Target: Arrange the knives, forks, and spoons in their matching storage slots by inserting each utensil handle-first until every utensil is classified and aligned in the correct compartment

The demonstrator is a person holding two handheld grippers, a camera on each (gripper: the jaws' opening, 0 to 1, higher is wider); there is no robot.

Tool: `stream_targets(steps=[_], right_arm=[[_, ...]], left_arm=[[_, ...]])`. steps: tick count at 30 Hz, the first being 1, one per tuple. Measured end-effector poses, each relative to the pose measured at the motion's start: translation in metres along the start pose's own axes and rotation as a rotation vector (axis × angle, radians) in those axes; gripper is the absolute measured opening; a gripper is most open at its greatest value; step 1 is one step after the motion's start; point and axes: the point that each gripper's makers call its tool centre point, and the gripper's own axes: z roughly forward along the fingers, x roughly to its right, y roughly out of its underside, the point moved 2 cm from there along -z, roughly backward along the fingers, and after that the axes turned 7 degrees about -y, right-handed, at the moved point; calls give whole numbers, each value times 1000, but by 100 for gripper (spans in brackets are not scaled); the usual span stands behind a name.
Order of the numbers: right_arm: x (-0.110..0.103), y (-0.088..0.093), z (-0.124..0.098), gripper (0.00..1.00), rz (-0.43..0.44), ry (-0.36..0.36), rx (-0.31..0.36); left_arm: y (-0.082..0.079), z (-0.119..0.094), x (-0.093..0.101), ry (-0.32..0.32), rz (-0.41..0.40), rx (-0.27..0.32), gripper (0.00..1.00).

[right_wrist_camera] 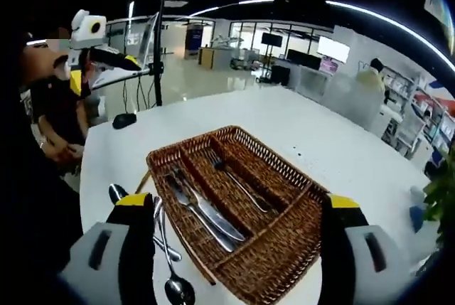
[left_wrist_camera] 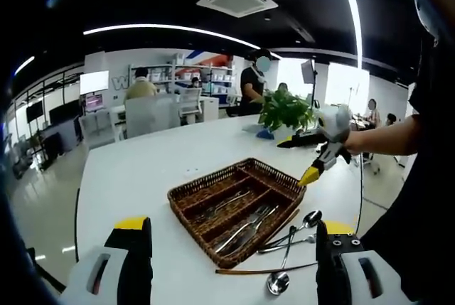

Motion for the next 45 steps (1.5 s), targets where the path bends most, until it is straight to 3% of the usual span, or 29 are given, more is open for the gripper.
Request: stream_targets(steps=[5,9,13,16,23,29,32,34,37,44,45], right_arm=[[6,20,-34,99,62,35,3],[14,24,-63,99,92,67,18],[18,24,-85,99,89,85,23],[17,26,-101,99,50,92,0],[16,31,-126,99,47,111,12],[20,40,-140,99,118,121,55],[22,44,-143,99,136,122,61],[21,44,-144,99,138,118,62],[23,43,-145,99,130,121,62],[27,38,-150,99,143,137,84],[27,37,-150,99,142,139,84]], left_arm=[[1,3,8,-19,6,7,100],[6,6,16,-32,11,3,100],[12,7,26,-37,-5,-4,100],[8,6,35,-26,-39,27,100],[4,6,46,-26,-9,33,100],[3,11,55,-2,7,34,100],[6,17,63,31,59,4,100],[7,24,73,92,132,-32,100],[1,30,80,175,187,-31,100],[-9,44,96,254,284,-55,99],[-6,46,97,265,326,-87,95]])
